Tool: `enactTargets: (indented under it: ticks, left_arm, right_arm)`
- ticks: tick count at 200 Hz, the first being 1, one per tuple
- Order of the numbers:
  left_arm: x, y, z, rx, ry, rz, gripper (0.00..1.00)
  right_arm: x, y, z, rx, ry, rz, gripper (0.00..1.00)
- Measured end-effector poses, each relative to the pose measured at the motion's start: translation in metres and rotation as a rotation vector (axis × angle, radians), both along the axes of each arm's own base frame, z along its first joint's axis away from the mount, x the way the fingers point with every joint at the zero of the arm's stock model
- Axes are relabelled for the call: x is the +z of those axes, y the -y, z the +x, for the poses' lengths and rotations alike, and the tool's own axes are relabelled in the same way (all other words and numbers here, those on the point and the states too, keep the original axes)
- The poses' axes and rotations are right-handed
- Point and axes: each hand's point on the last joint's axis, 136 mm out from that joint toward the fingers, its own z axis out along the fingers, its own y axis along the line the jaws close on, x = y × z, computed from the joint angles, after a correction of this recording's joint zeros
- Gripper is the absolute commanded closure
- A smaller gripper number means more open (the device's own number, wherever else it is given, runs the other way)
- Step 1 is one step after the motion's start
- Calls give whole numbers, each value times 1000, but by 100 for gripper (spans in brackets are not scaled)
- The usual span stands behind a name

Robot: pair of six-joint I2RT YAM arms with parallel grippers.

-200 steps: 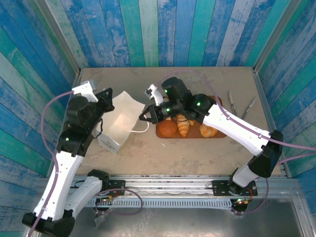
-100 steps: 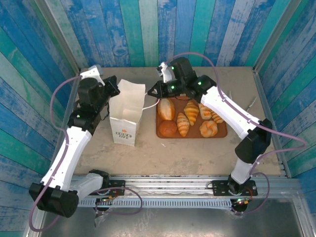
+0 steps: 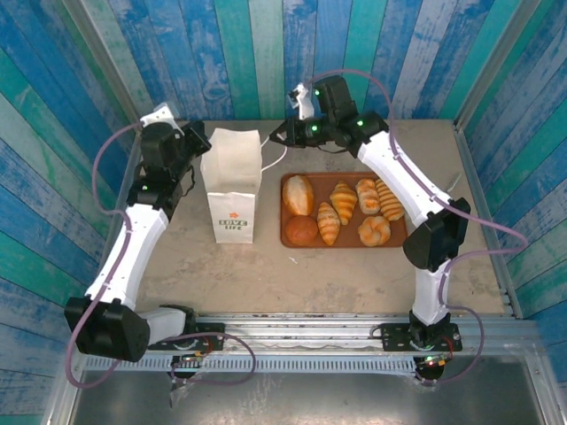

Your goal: Take the fake bread out of the paper bag

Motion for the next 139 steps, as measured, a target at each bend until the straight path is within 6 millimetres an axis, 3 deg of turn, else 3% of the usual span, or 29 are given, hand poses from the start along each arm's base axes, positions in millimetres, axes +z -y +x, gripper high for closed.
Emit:
enactTargets:
  ticks: [58,139]
  left_arm:
    - [6,-3,19,10,21,-7,95]
    - [-4,-16,20,75,-7,33,70]
  right_arm:
    - [-1,15,27,-37,-5,2,90]
    - [4,8,15,36,-26,39,75]
